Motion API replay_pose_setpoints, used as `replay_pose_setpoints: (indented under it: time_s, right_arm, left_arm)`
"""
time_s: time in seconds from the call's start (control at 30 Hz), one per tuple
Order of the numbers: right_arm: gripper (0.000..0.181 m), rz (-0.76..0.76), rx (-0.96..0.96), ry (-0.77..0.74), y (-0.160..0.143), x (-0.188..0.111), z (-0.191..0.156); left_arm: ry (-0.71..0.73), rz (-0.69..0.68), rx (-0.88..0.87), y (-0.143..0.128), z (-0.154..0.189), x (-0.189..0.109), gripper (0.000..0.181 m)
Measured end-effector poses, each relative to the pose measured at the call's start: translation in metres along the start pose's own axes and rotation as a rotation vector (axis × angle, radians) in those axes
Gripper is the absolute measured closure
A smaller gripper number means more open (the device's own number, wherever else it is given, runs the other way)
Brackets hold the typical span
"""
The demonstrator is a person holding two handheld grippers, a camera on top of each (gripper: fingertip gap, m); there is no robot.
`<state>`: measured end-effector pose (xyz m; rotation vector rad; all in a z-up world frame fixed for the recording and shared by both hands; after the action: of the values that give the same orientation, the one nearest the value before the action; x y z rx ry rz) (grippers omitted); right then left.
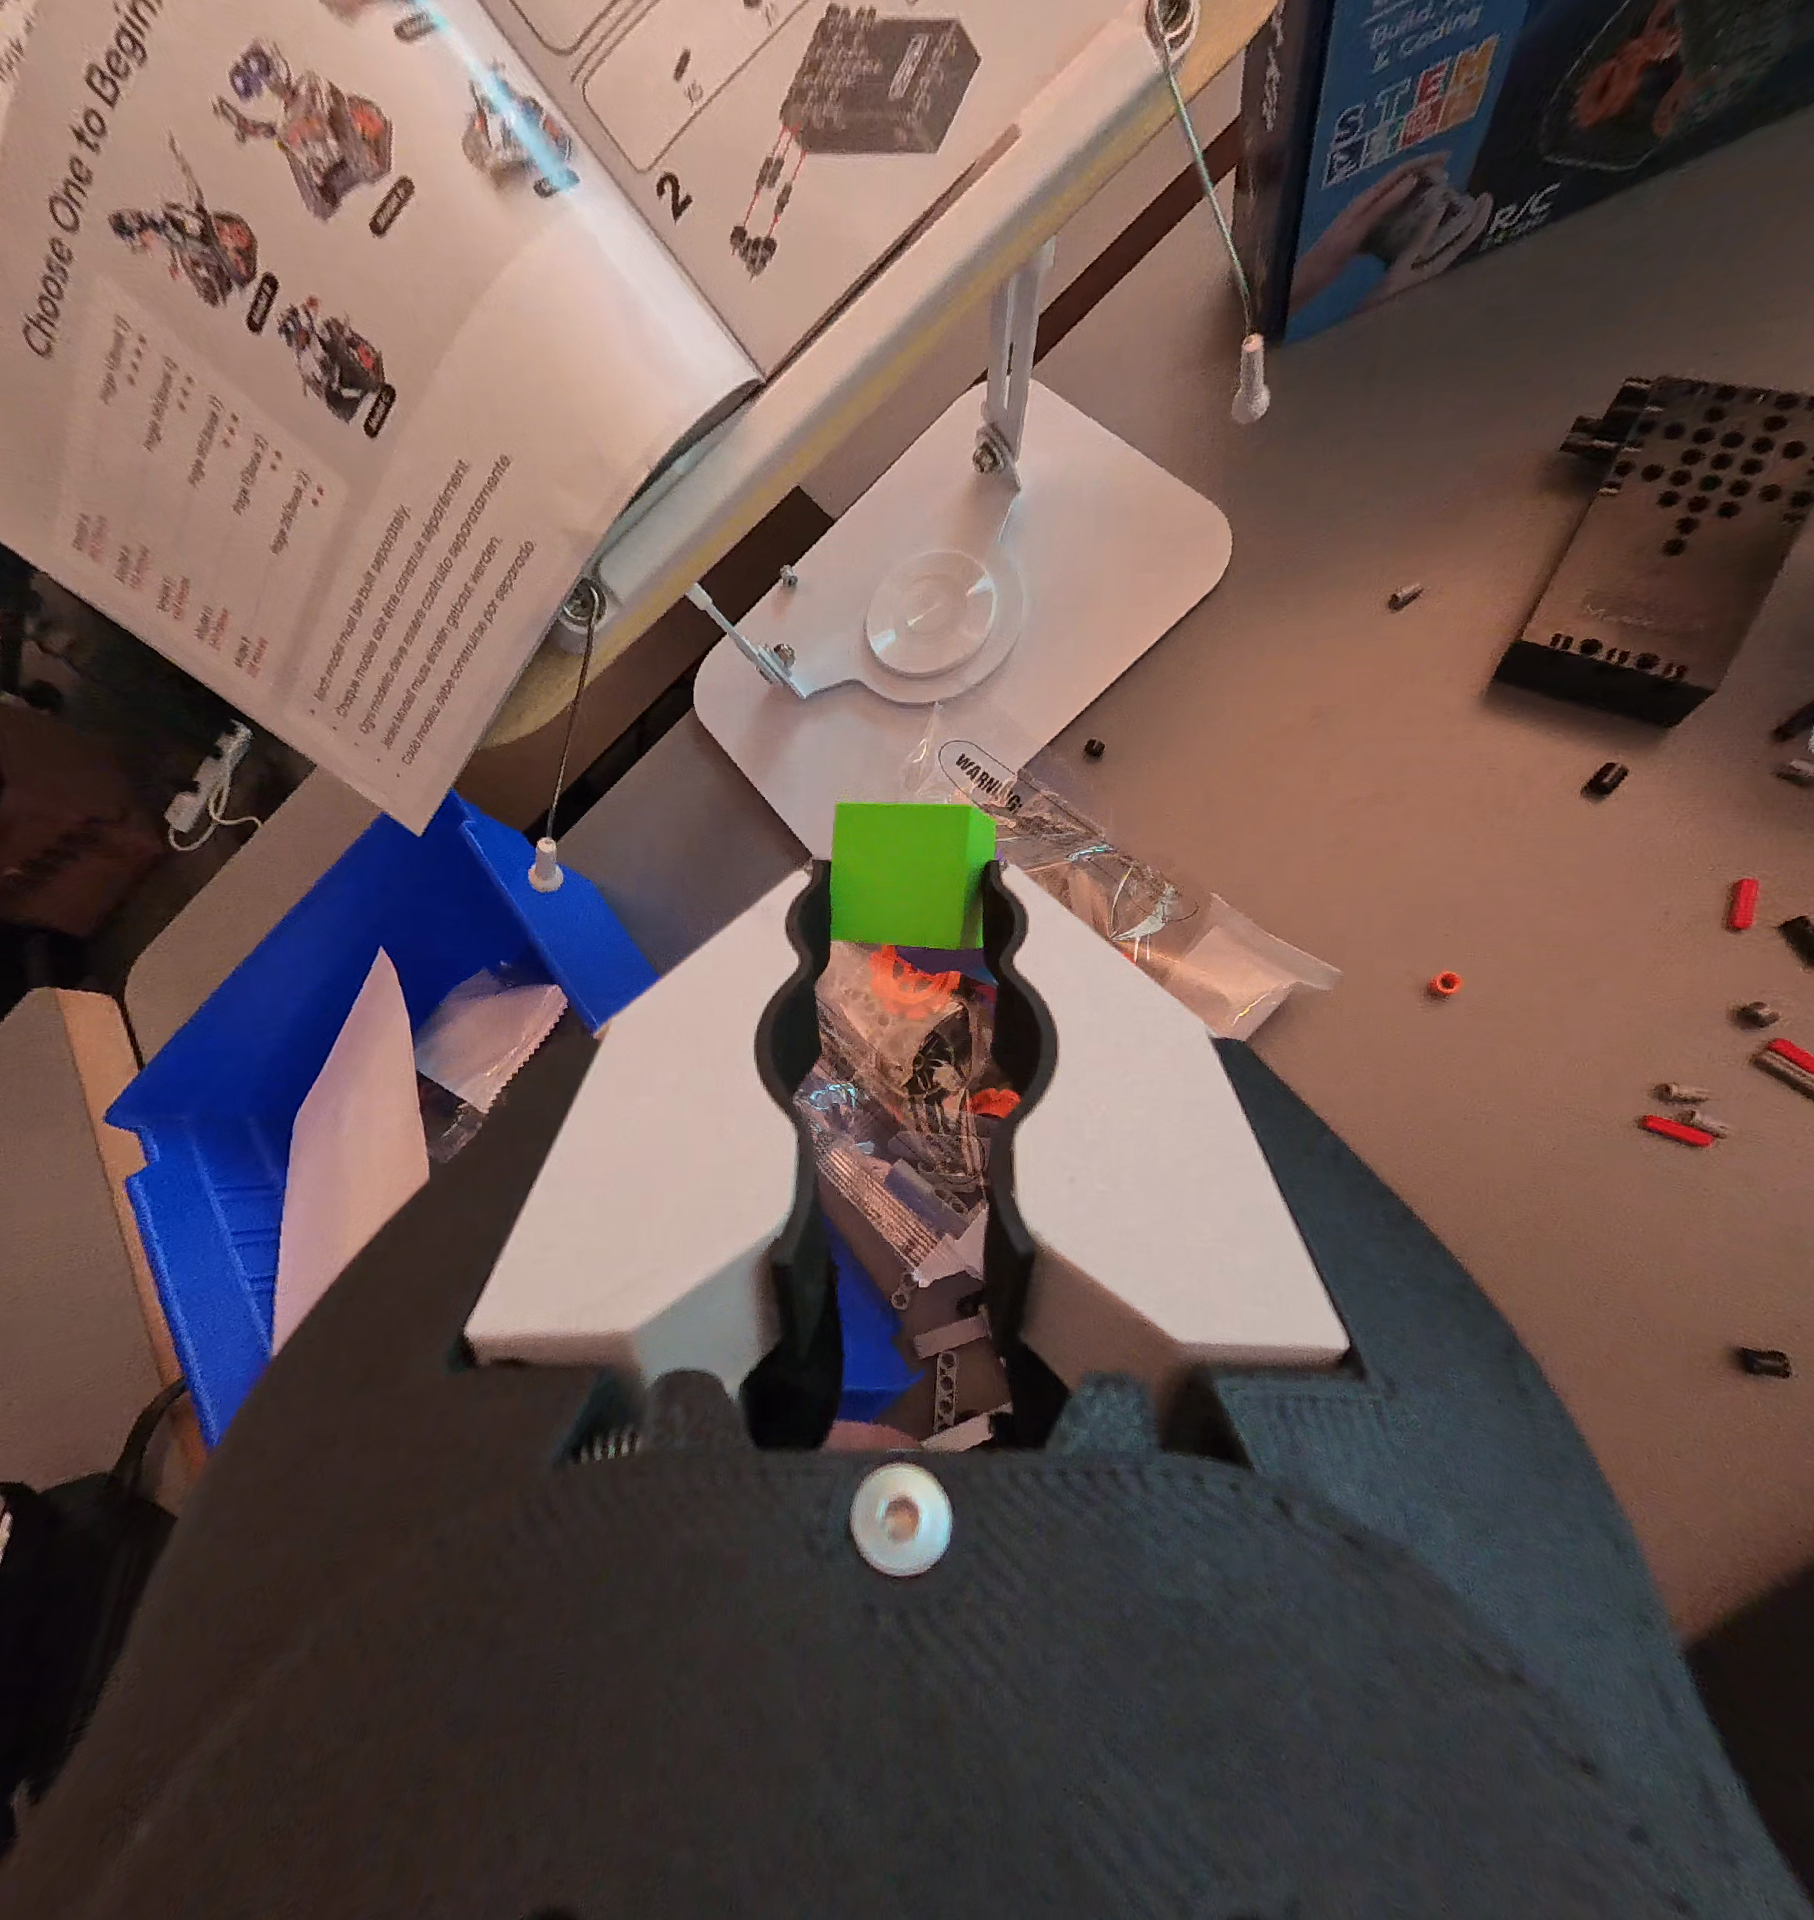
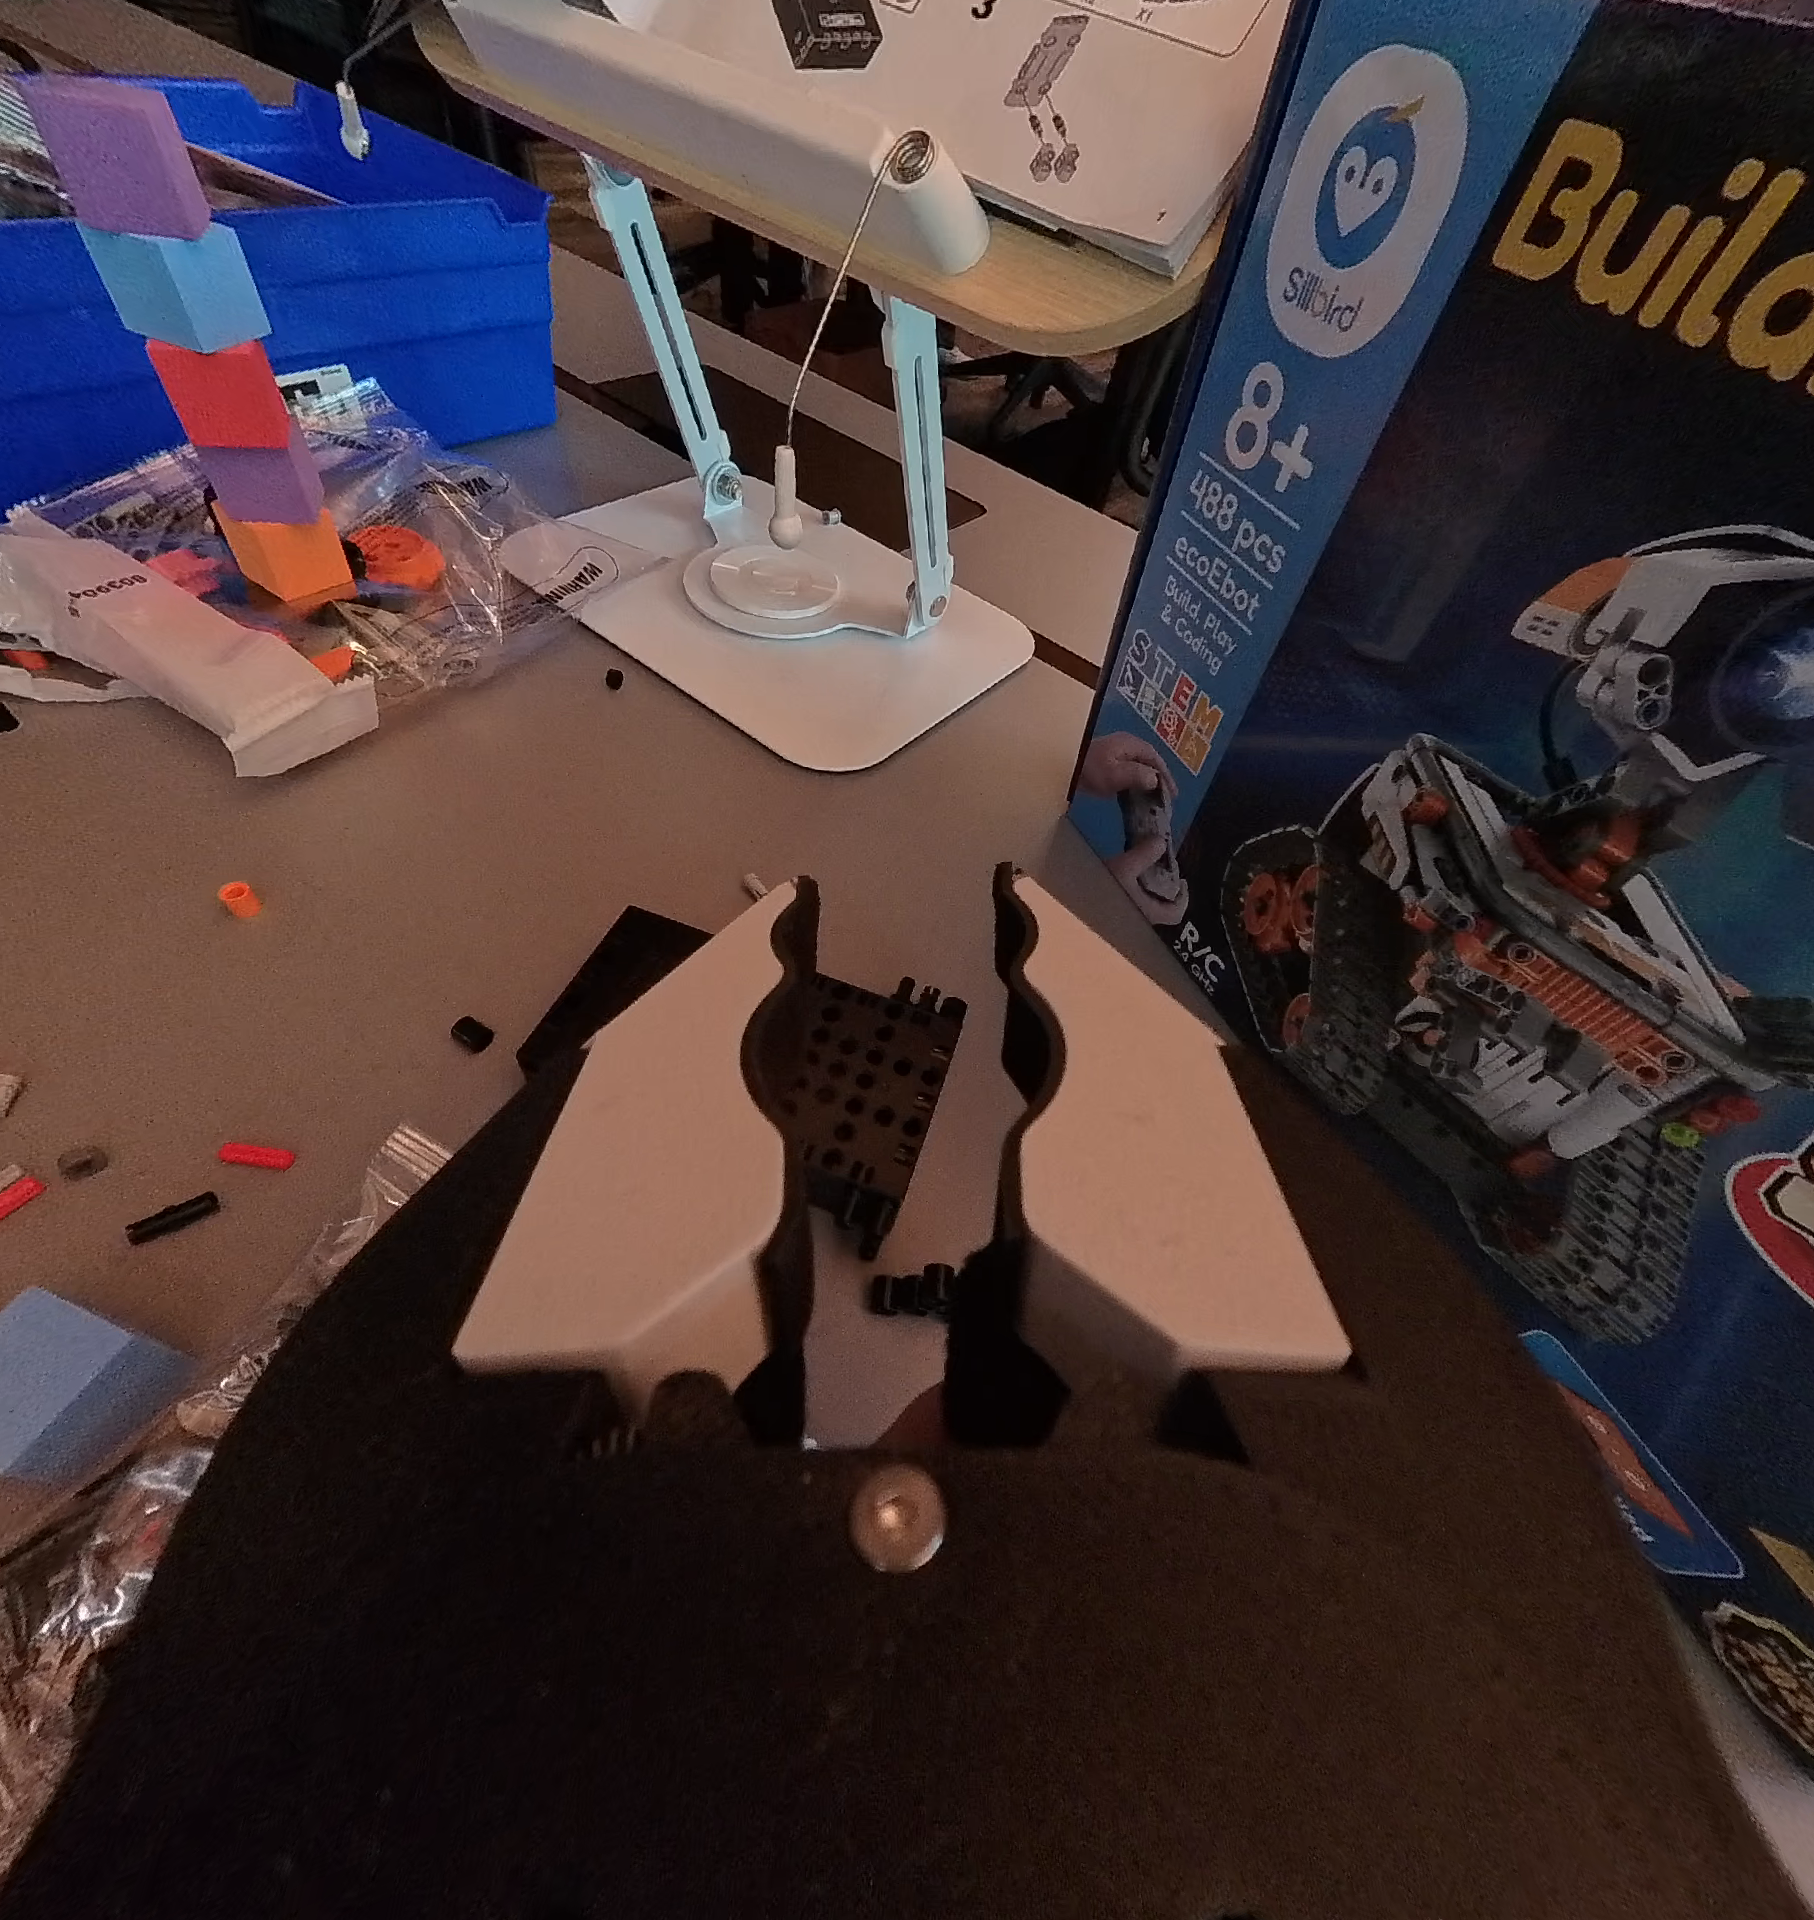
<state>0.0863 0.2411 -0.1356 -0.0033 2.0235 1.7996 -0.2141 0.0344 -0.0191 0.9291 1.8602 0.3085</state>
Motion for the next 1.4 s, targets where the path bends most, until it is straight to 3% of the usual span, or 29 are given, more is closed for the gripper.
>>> replay_pose_setpoints:
  time_s: [0.67, 0.83, 0.97, 1.07, 1.17, 1.4]
  right_arm:
    - [0.148, 0.008, 0.005, 0.0, 0.001, -0.002, 0.001]
    - [0.148, 0.011, 0.006, 0.0, 0.002, -0.002, 0.001]
    - [0.148, 0.011, 0.007, 0.0, 0.001, -0.002, 0.001]
    - [0.148, 0.004, 0.002, 0.001, 0.001, 0.0, 0.001]
    - [0.148, 0.001, 0.0, 0.0, 0.001, 0.0, 0.0]
    - [0.148, -0.002, 0.001, -0.001, 0.0, 0.0, 0.001]
  left_arm:
    - [-0.034, -0.035, -0.005, -0.005, -0.002, 0.018, 0.148]
    - [-0.015, -0.006, -0.005, -0.003, -0.003, 0.014, 0.145]
    - [0.054, 0.089, 0.026, 0.009, 0.003, -0.009, 0.144]
    - [0.04, 0.177, 0.126, 0.025, 0.031, -0.023, 0.142]
    - [-0.094, 0.28, 0.217, 0.035, 0.077, -0.021, 0.132]
    - [-0.415, 0.227, 0.375, 0.028, 0.191, 0.03, 0.128]
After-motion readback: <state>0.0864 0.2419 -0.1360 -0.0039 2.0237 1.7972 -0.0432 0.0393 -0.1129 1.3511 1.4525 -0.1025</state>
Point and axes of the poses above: each gripper's, where its closed fingertips meet, x out along the fingers, y out of its top, z = x × y across the jaws, the point moved 10 cm from there along -x, back along the fingers, and after that the axes turned 13 degrees about x, right-handed, at the moved point
